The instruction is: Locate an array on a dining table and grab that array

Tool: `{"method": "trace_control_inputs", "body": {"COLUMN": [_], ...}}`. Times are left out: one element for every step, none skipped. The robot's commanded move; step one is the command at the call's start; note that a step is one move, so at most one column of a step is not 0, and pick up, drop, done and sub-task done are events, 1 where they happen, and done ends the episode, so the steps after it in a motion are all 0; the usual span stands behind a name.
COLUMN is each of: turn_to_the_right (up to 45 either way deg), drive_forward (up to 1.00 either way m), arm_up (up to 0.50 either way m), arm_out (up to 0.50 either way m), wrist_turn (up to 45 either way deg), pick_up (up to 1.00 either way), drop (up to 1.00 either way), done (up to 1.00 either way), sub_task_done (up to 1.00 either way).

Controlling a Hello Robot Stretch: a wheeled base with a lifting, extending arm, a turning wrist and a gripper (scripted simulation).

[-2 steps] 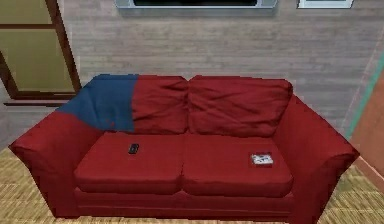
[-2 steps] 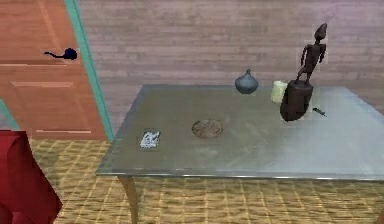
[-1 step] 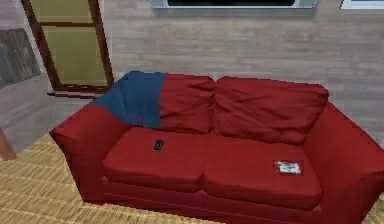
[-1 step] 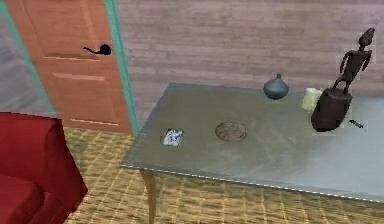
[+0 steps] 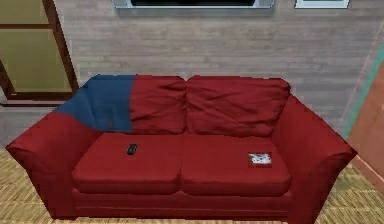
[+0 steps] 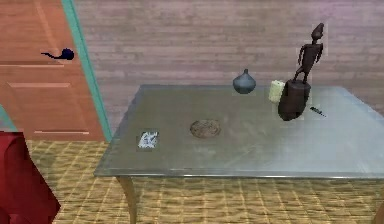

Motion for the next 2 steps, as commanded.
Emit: {"method": "trace_control_inputs", "body": {"turn_to_the_right": [0.0,0.0], "drive_forward": [0.2,0.0], "arm_up": [0.0,0.5], "arm_out": [0.0,0.0], "wrist_turn": [0.0,0.0], "pick_up": [0.0,0.0], "drop": [0.0,0.0], "done": [0.0,0.0], "sub_task_done": [0.0,0.0]}}
